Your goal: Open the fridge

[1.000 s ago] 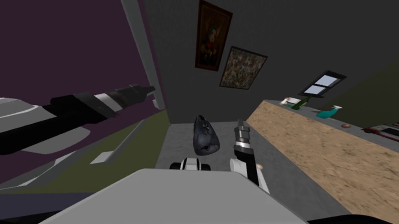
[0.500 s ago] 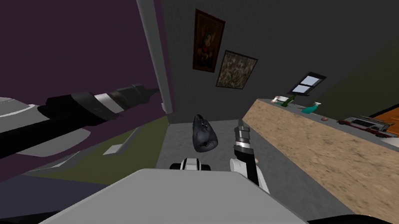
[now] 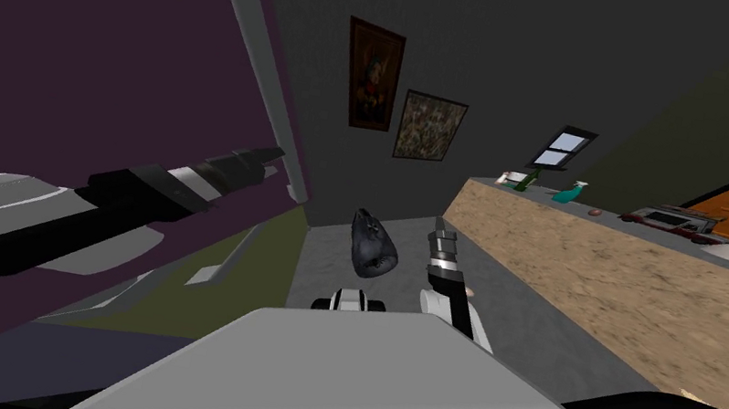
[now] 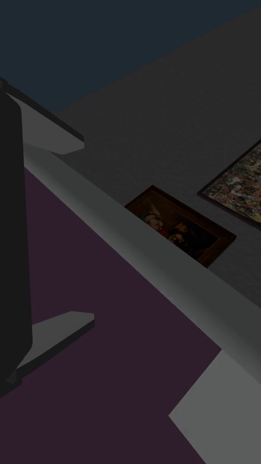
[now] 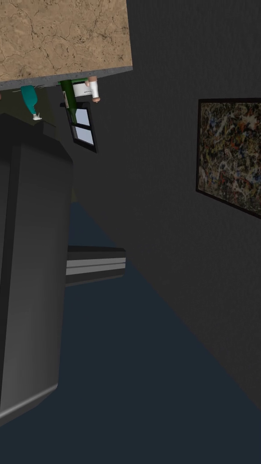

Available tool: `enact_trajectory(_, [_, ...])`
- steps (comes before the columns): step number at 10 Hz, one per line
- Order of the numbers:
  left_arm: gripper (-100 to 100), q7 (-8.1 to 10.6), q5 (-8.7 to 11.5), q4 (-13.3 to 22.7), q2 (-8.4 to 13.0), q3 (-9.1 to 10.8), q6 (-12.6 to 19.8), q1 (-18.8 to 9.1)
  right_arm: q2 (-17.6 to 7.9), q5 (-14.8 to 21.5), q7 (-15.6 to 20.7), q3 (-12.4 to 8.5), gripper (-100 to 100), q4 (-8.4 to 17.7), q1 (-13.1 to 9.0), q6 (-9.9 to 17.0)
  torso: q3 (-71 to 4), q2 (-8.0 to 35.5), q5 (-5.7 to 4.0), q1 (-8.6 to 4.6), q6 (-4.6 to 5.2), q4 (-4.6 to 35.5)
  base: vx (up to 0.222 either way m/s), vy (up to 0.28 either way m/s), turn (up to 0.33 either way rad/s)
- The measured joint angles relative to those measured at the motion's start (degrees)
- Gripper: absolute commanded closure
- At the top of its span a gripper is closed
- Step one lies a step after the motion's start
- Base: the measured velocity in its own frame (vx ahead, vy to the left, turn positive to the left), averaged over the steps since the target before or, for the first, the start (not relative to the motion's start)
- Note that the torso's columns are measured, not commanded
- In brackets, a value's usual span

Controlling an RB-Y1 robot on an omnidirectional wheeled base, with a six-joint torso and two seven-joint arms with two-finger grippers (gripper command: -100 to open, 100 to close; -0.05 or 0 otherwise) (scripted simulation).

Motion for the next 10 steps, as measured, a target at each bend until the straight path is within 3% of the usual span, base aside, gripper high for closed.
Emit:
enact_trajectory(2, [-100, -1.00, -0.70, 1.31, -1.75, -1.63, 0.15, -0.94, 0.00, 0.00, 0.00, 0.00, 0, 0.00, -0.01, 0.00, 0.11, 0.14, -0.13, -0.39, 0.08, 0.01, -0.016, 0.010, -0.050])
enact_trajectory(5, [-100, -3.19, -2.98, 0.25, -4.54, -4.69, -1.80, -0.95, 0.01, 0.00, 0.00, 0.01, 0, 0.00, -0.02, 0.00, 0.04, 0.04, -0.17, -0.51, 0.11, -0.02, -0.037, -0.008, -0.090])
enact_trajectory(8, [-100, -3.51, -3.49, -2.04, -4.26, -4.34, -3.31, 0.25, 0.01, 0.00, 0.00, 0.01, 0, 0.00, -0.01, 0.00, -0.05, -0.10, -0.12, -0.36, 0.09, -0.07, -0.031, -0.007, -0.084])
enact_trajectory(10, [-100, -3.64, -3.27, 0.53, -3.87, -3.93, -3.22, -0.14, 0.01, 0.00, 0.00, 0.02, 0, 0.00, -0.04, 0.00, 0.15, 0.23, -0.15, -0.44, 0.13, 0.03, -0.128, -0.013, -0.284])
